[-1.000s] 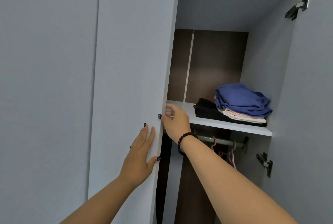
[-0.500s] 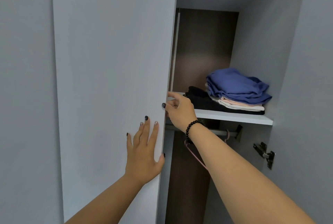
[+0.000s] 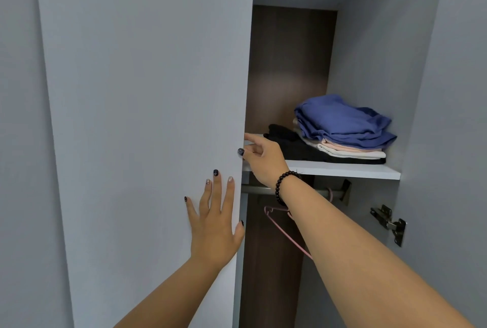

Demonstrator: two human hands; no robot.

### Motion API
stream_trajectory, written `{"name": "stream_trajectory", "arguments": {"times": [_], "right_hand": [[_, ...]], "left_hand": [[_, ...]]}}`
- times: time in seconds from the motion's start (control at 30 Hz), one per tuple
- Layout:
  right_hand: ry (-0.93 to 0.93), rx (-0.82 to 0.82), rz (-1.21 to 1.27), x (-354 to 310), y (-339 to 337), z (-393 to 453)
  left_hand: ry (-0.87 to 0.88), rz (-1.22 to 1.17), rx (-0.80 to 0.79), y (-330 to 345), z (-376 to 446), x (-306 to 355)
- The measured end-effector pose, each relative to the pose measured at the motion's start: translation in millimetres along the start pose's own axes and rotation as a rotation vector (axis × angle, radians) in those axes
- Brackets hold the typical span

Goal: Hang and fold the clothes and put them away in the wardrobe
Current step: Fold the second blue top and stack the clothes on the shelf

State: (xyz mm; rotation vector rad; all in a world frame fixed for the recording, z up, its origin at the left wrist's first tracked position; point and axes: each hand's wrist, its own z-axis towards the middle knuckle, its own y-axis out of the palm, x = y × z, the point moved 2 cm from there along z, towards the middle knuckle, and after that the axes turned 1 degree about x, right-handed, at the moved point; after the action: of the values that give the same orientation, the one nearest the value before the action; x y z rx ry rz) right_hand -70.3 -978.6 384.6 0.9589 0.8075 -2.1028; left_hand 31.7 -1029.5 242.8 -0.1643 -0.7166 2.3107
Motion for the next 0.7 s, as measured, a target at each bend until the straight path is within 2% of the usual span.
{"name": "stream_trajectory", "arguments": {"times": [0.43,0.7], "right_hand": [[0.025,-0.011,-0.023,5.3,0.2,13.0],[0.072,-0.039,-0.057,-3.1,-1.9,7.1]], "left_hand": [[0.021,0.053,-0.012,10.5,8.1,-3.2],[0.043,0.0,-0.06,-5.8,9.4,-1.9]]}}
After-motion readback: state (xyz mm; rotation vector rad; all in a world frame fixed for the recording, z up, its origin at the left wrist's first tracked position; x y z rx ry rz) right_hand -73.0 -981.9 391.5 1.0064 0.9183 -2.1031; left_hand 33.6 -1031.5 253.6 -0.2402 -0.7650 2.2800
